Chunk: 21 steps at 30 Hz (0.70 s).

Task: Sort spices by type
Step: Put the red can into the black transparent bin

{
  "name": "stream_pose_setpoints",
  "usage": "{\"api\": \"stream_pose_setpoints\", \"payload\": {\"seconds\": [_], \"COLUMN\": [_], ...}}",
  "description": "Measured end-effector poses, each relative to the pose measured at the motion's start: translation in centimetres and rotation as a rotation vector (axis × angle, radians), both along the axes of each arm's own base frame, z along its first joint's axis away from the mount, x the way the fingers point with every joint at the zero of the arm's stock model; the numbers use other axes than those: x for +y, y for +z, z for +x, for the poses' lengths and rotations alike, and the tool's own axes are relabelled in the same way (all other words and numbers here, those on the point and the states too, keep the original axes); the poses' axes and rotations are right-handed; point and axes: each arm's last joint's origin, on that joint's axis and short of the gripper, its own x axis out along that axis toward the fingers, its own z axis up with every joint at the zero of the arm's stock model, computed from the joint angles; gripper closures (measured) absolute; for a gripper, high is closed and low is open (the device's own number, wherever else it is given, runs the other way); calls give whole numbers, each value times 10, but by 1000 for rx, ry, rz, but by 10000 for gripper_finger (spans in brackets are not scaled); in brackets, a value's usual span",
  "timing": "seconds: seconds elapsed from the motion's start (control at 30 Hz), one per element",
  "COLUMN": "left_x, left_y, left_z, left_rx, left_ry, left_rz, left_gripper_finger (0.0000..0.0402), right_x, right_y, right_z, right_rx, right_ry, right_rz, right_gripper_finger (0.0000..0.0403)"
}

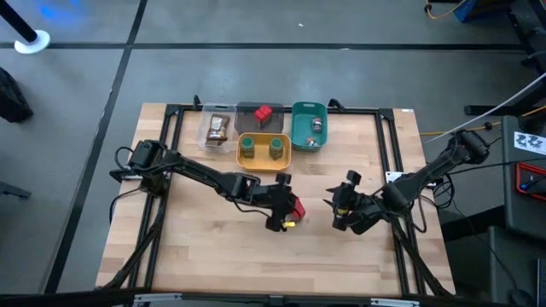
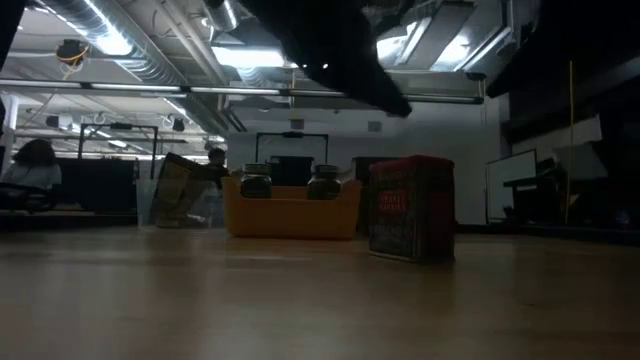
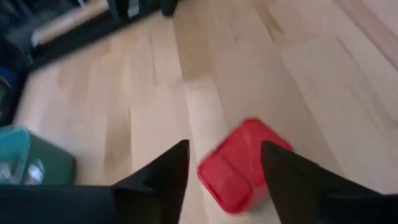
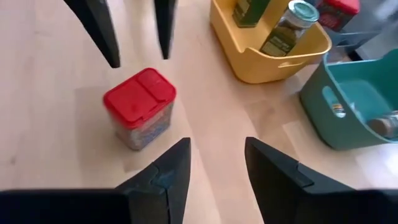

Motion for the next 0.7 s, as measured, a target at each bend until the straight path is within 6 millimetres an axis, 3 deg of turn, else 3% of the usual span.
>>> {"api": "stream_pose_setpoints", "payload": {"seconds": [0.2, 0.5, 0.7], "left_x": [7, 22, 38], "left_y": [3, 2, 2], "left_z": [8, 11, 13], "left_rx": [-72, -51, -56], "left_ry": [-54, -322, -360], "left_rz": [36, -16, -33], "left_gripper_finger": [188, 197, 198], "right_x": [-2, -2, -2], "right_y": [7, 6, 6], "right_z": [-5, -7, -7], "right_rx": [0, 27, 37], "right_ry": [26, 46, 58], "right_rz": [50, 71, 89], "right_gripper_finger": [249, 249, 249]}}
